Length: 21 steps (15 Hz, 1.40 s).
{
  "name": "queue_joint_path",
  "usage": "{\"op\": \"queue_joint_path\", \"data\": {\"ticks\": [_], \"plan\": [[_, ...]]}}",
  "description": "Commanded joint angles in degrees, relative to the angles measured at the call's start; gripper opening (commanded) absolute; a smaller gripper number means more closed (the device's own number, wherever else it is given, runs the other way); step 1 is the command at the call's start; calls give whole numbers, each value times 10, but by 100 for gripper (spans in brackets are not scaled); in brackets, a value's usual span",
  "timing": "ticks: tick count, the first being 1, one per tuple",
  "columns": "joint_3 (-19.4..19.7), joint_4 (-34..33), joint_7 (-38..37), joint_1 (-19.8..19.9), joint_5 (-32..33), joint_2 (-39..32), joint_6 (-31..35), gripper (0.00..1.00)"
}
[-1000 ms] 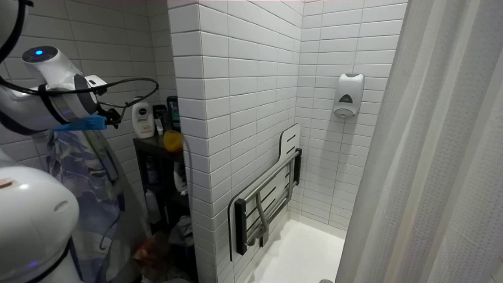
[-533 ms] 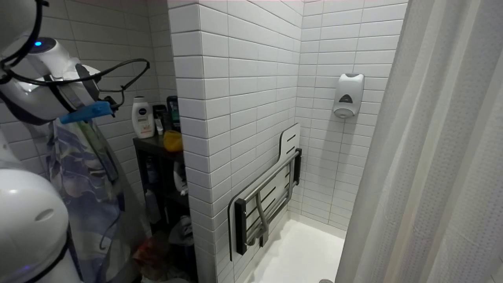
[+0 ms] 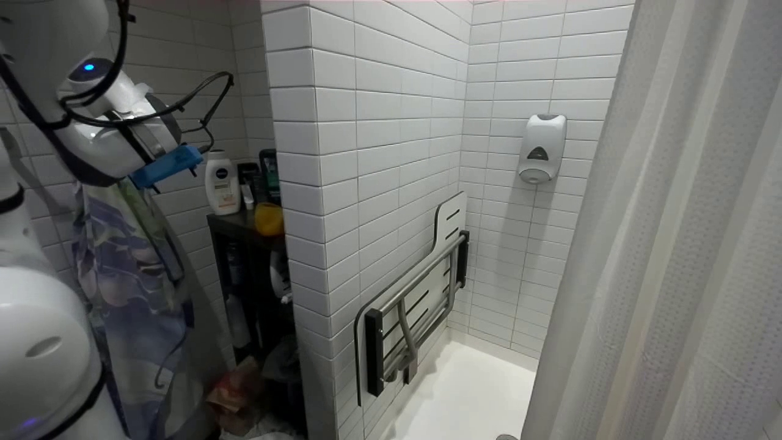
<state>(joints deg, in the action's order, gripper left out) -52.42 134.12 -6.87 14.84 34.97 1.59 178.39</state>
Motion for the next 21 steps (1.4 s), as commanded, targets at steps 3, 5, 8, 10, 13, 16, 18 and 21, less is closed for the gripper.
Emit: {"op": "queue_joint_path", "data": {"ticks": [3, 5, 8, 10, 13, 16, 18, 21], "plan": [[25, -55, 22, 18, 113, -67, -43, 100], [40, -72, 15, 9, 158, -86, -58, 100], [53, -94, 1, -7, 202, -118, -75, 100], [47, -73, 7, 4, 179, -98, -62, 100], [47, -74, 7, 3, 179, -107, -63, 100], [47, -74, 7, 3, 179, -105, -63, 100], [57, -74, 10, -3, 215, -91, -64, 100], [63, -78, 34, -2, 273, -84, -69, 100]]}}
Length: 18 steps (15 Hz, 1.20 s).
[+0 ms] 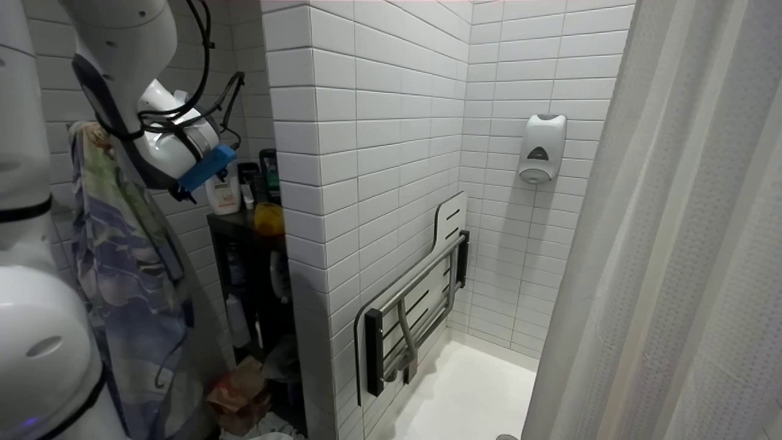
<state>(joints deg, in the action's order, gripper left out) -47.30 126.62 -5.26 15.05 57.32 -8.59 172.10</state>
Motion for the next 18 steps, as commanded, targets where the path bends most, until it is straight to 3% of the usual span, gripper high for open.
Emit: {"op": "queue_joint_path", "data": {"ticks": [1, 8, 17, 18], "plan": [[12, -6, 22, -5, 67, 18, -6, 100], [7, -40, 17, -17, 186, 21, -42, 100], [8, -75, 46, -84, 235, -36, -239, 100], [84, -80, 56, -156, 218, -29, -245, 100]]}}
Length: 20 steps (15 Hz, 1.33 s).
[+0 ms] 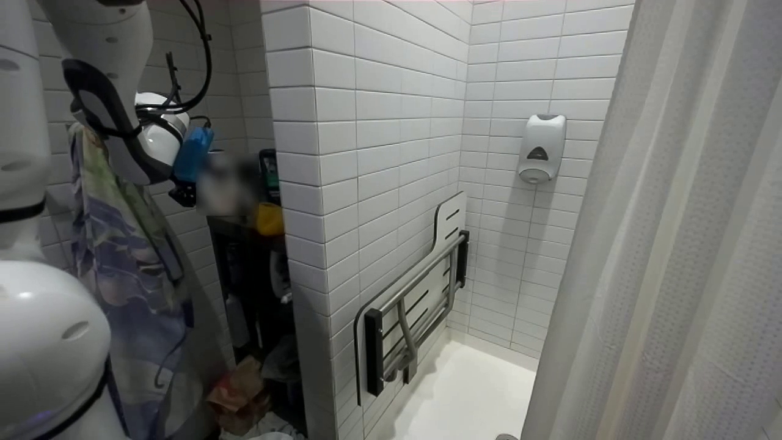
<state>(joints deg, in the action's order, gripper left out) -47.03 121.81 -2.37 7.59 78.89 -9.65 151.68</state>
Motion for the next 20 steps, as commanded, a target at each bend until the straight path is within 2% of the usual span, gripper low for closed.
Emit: {"op": "queue_joint_path", "data": {"ticks": [1, 5, 9, 14, 20], "plan": [[96, -42, 32, -97, 5, -24, -61, 100], [182, -81, 38, -187, -7, -44, -99, 100], [226, -105, 47, -243, -38, -62, -120, 100], [249, -128, 82, -274, -91, -79, -156, 100], [263, -151, 133, -273, -174, -85, -193, 100]]}}
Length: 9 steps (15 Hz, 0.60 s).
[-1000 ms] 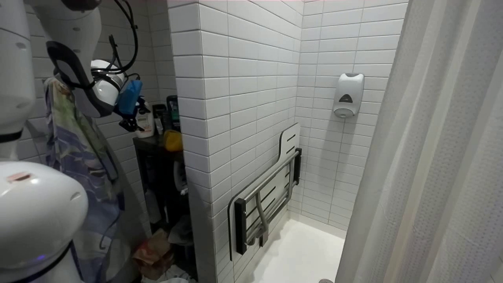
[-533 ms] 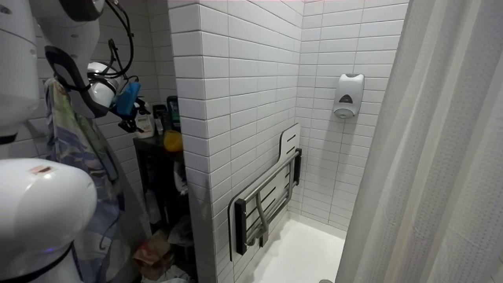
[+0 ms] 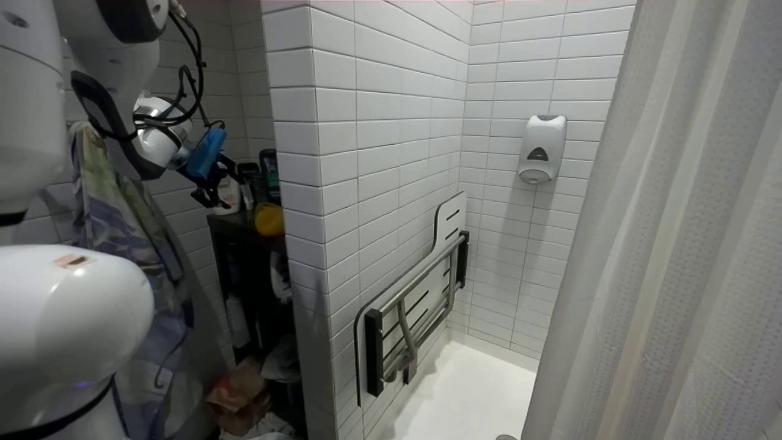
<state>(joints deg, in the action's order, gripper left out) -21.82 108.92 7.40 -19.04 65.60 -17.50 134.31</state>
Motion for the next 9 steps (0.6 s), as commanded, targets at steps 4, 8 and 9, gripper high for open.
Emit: {"op": "queue_joint_path", "data": {"ticks": [4, 8, 9], "plan": [[11, -18, 63, -6, -104, -2, -14, 100], [11, -5, 77, -8, -154, 0, -7, 100], [12, -2, 75, -8, -161, 1, -2, 100]]}}
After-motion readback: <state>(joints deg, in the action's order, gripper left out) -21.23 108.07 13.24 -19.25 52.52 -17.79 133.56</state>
